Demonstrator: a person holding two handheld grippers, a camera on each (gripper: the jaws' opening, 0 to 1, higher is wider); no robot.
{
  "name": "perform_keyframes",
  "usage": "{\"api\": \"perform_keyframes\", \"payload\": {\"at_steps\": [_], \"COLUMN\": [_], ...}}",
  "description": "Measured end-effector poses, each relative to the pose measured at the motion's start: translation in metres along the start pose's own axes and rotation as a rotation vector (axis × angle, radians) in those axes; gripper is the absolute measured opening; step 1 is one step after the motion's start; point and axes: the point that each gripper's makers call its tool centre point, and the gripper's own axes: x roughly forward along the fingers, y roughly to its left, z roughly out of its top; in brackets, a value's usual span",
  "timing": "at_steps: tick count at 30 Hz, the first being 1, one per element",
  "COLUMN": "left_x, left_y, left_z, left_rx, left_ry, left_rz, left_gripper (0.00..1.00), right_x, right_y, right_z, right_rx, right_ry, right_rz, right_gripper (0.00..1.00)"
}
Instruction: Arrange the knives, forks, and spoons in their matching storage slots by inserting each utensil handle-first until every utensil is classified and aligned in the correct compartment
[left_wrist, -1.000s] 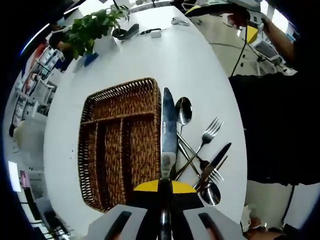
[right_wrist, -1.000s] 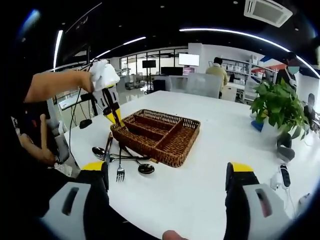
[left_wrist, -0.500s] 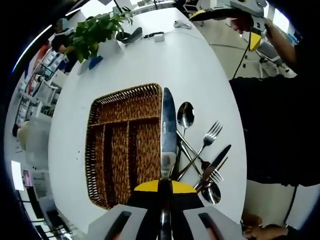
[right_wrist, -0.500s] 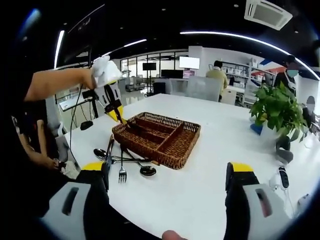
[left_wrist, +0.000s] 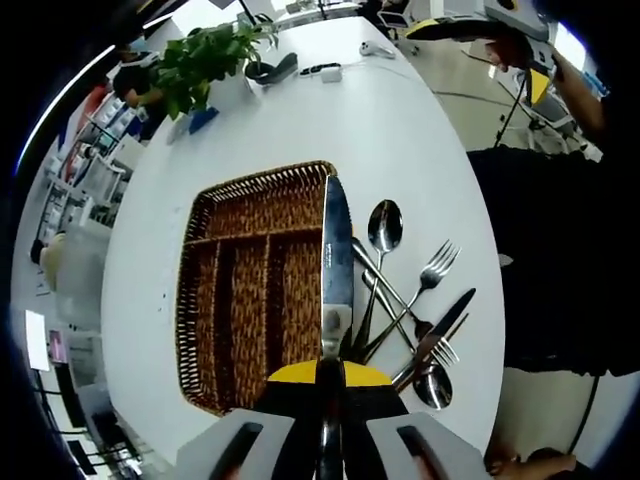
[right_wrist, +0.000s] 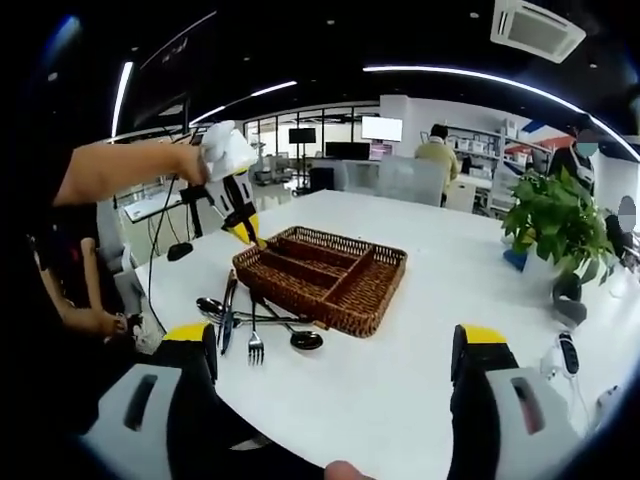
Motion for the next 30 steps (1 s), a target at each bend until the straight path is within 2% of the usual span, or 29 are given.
{"api": "perform_keyframes", "payload": {"at_steps": [11, 14, 18, 23, 26, 30], "left_x": [0.004, 0.002, 0.007, 0.017, 0.026, 0.034], "left_y": [0.012, 0.014, 0.018, 0.029, 0.042, 0.056], "left_z": [0.003, 0.007, 0.008, 0.005, 0.005, 0.004], "left_rx": [-0.017, -0.027, -0.016, -0.01, -0.026, -0.014], "left_ry": [0.012, -0.004, -0.004, -0.007, -0.021, -0.002], "left_rz": [0.032, 0.031, 0.032, 0.031, 0.024, 0.031], "left_gripper": [0.02, 0.02, 0.02, 0.02, 0.02, 0.02], "right_x": [-0.006, -0.005, -0.002, 0.016, 0.03, 0.047], "right_y": [-0.006, -0.007, -0.012, -0.011, -0.013, -0.027], "right_z": [0.013, 0.014, 0.018, 0.017, 0.02, 0.023], "right_rx": [-0.006, -0.014, 0.023, 0.031, 0.031, 0.029], "right_ry": [-0.034, -0.03, -0.058, -0.04, -0.03, -0.003], "right_rz": [0.031, 0.034, 0.016, 0.006, 0.012, 0.022], "right_gripper": [1.0, 1.0, 1.0, 1.0, 1.0, 1.0]}}
